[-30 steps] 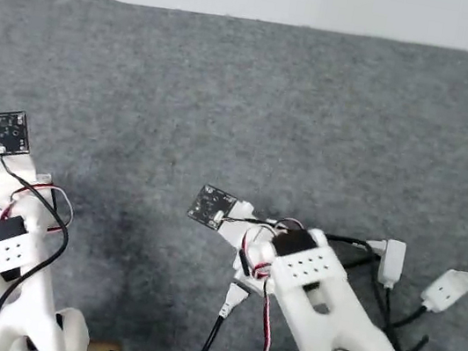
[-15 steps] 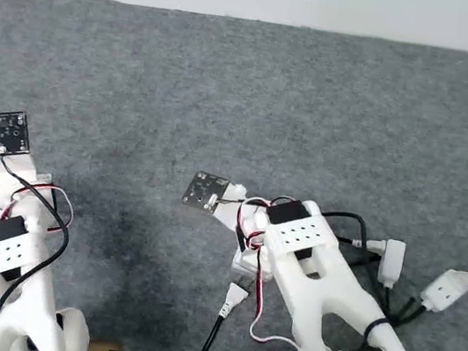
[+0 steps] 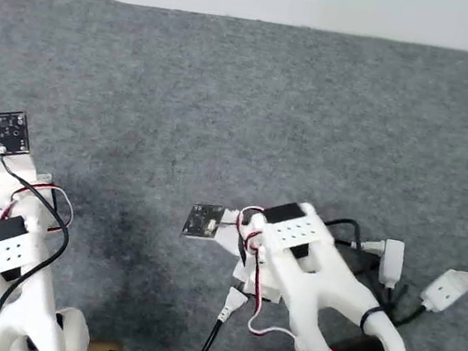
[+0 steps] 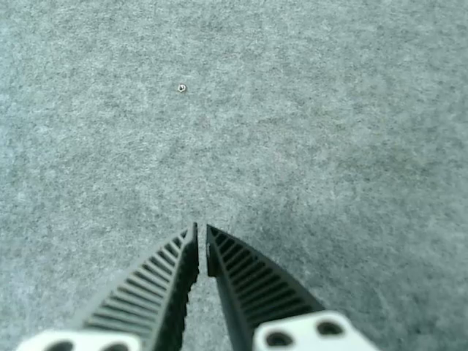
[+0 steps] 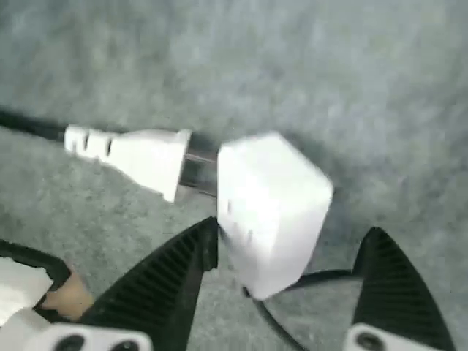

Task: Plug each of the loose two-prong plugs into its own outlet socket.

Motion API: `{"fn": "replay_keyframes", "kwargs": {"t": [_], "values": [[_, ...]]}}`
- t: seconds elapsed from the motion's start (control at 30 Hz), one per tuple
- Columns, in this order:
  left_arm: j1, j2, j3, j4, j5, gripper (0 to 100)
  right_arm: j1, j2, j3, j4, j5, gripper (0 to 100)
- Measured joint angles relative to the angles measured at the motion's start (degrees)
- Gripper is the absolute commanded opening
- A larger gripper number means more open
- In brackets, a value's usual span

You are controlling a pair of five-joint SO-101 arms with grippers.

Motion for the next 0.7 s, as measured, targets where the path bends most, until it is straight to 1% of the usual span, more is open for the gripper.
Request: {"fn": "replay_keyframes", "kwargs": {"t": [0.07,0.1,0.27,0.33,0.4,0.47,0.53,0.6,0.7], "values": [[0.0,0.0,0.0,0.0,0.0,2,-0.35,0.09,1.76,0.18,2.29,28.6],[0.0,0.0,0.0,0.0,0.0,2,0.18,0.09,1.85,0.09,2.73,25.7],[0.0,0.0,0.0,0.0,0.0,2,0.18,0.0,1.76,-0.26,3.43,0.6],[0.0,0.0,0.0,0.0,0.0,2,0.18,0.0,1.76,-1.49,3.43,2.8],[0.0,0.0,0.0,0.0,0.0,2,0.26,0.0,1.85,-2.29,3.43,0.6],[0.0,0.0,0.0,0.0,0.0,2,-0.18,0.0,1.85,-2.46,3.34,1.0],[0.0,0.0,0.0,0.0,0.0,2,0.26,0.0,1.85,-2.73,1.67,0.9],[0.0,0.0,0.0,0.0,0.0,2,1.76,0.09,0.44,-2.73,-2.29,0.9],[0.0,0.0,0.0,0.0,0.0,2,5.45,0.09,-5.8,-3.08,-11.08,0.9]]}}
